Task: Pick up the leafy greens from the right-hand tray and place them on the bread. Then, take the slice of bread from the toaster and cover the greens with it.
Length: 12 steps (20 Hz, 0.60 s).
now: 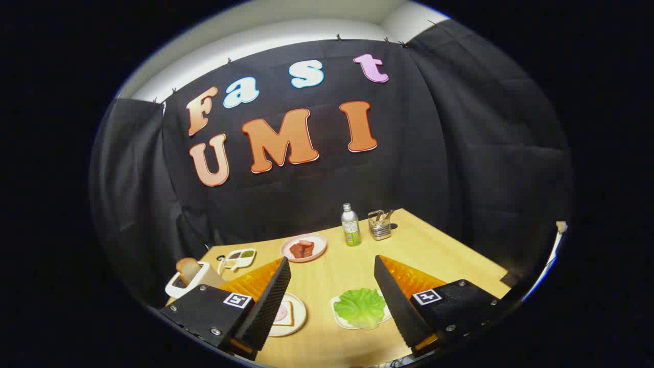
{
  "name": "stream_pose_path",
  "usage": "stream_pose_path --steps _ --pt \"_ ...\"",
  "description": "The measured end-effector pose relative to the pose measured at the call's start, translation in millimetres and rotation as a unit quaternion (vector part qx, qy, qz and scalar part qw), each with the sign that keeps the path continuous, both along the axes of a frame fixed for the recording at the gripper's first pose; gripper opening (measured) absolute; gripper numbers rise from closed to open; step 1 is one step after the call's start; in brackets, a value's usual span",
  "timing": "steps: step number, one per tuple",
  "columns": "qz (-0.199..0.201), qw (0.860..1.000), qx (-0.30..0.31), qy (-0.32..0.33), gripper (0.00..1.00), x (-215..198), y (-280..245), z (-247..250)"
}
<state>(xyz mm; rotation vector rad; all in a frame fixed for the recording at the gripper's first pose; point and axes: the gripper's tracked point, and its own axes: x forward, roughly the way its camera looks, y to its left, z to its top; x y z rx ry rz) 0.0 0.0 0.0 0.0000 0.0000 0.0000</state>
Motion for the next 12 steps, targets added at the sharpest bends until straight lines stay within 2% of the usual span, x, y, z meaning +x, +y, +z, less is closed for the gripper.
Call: stream_pose_path --steps 3,12 --pt "0.0 0.999 -0.043 -0.009 0.99 0 5 5" --pt "0.01 0.999 -0.052 -0.009 0.99 9 13 3"
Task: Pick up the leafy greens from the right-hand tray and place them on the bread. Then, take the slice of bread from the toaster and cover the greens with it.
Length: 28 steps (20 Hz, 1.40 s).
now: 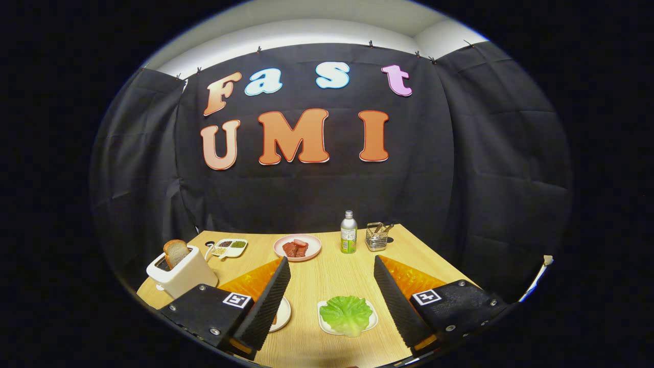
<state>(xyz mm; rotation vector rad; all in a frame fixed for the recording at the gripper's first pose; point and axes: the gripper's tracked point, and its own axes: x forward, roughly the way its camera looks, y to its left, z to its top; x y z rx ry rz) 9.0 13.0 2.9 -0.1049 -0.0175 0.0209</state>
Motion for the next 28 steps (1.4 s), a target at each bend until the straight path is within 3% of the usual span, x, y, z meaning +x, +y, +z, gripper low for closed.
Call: stream_pose_path --steps 8,28 --pt "0.007 0.999 -0.024 0.024 0.99 23 -2 -28" --pt "0.03 0.982 -0.06 0.179 0.99 119 -32 -184"
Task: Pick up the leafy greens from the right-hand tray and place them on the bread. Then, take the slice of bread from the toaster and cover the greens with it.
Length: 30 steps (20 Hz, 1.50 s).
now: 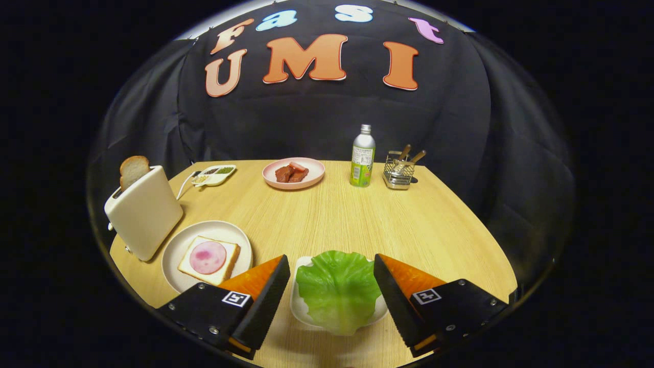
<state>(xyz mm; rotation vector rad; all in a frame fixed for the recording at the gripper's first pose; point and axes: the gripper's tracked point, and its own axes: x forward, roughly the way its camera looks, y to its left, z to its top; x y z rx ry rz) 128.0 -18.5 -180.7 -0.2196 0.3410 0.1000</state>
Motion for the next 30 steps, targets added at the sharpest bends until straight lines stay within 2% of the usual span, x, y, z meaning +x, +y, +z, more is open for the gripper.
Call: stream_pose_path --steps 12,21,23,24,29,30 --pt "-0.004 0.998 -0.002 0.067 0.99 14 -15 -57" --pt "-0.002 0.995 -0.002 0.101 0.97 17 -18 -77" --pt "-0.009 0.994 -0.002 0.106 0.92 17 -20 -80" --pt "-0.009 0.994 -0.001 0.109 0.84 17 -20 -81" --pt "-0.017 0.994 -0.004 0.11 0.63 20 -23 -80" --pt "-0.021 0.994 -0.004 0.11 0.56 20 -23 -80"
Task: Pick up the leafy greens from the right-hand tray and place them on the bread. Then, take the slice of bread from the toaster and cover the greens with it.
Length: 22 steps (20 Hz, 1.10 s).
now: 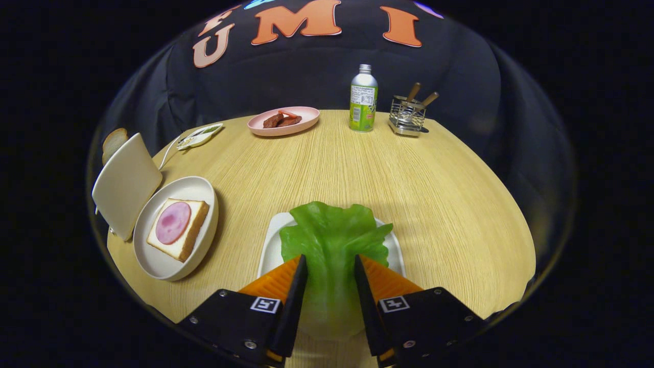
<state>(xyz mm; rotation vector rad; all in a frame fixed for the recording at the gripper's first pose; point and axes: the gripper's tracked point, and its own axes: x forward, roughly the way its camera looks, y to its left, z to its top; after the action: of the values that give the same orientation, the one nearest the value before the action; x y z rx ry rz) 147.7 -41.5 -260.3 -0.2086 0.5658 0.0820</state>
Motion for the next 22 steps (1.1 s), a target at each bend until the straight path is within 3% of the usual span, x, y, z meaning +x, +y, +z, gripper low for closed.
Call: stream_pose_path --steps 4,9,22 --pt "-0.01 1.0 0.004 0.003 0.29 1 -3 0" --pt "-0.024 1.0 0.013 0.004 0.06 2 -7 7" --pt "0.02 0.999 0.023 -0.027 0.03 -21 54 55"
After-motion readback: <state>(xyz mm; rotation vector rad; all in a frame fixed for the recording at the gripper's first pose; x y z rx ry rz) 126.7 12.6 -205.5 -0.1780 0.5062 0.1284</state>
